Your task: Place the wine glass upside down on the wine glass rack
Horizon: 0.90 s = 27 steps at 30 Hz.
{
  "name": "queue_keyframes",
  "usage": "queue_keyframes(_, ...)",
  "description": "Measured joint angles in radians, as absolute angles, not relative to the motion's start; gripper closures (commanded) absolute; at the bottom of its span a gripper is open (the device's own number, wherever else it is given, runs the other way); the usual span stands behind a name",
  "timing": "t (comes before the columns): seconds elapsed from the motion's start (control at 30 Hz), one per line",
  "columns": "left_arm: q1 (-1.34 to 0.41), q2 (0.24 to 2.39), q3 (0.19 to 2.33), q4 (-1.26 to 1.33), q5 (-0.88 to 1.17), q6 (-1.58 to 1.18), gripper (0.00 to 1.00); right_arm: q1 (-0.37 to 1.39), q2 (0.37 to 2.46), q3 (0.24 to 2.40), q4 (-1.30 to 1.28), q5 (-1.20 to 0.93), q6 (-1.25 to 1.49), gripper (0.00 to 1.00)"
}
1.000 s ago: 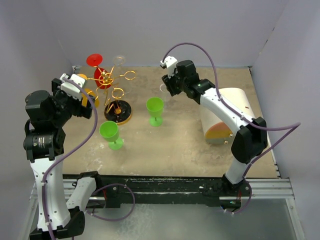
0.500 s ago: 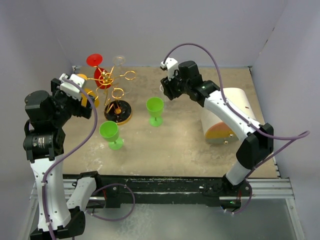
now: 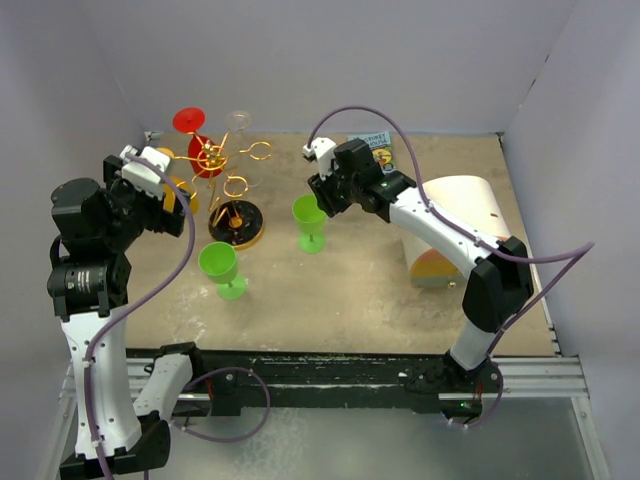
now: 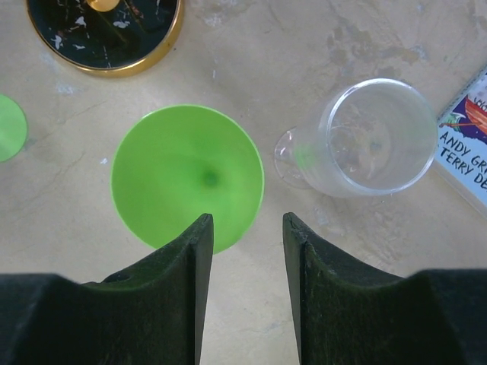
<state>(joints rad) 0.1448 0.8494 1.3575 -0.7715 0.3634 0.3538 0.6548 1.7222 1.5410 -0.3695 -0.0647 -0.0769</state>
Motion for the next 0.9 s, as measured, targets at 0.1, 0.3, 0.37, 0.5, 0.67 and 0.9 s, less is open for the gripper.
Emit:
queue_keyframes(0.1,0.146,0.851,1.357,-0.772,0.363,0.354,0.06,0.656,1.732,1.532,-0.369,-0.055,-0.077,0.56)
queue_keyframes(0.3,0.15,0.854,1.357,-0.772,0.364,0.354,0.06,0.659,1.742,1.529,-0.366,-0.036,-0.077,0.58)
queue_keyframes(0.37,0.15,0.856,1.357,-0.772,0.364,0.354,0.05,0.66,1.746,1.529,-0.364,-0.035,-0.077,0.6)
queue_keyframes(0.5,0.15,0.859,1.357,-0.772,0.364,0.354,0.05,0.661,1.757,1.529,-0.361,-0.036,-0.077,0.63)
queue_keyframes(0.67,0.15,0.862,1.358,-0.772,0.367,0.354,0.05,0.663,1.777,1.529,-0.361,-0.036,-0.077,0.67)
queue_keyframes(0.9,0.15,0.869,1.364,-0.772,0.369,0.354,0.04,0.667,1.782,1.529,-0.363,-0.036,-0.077,0.87)
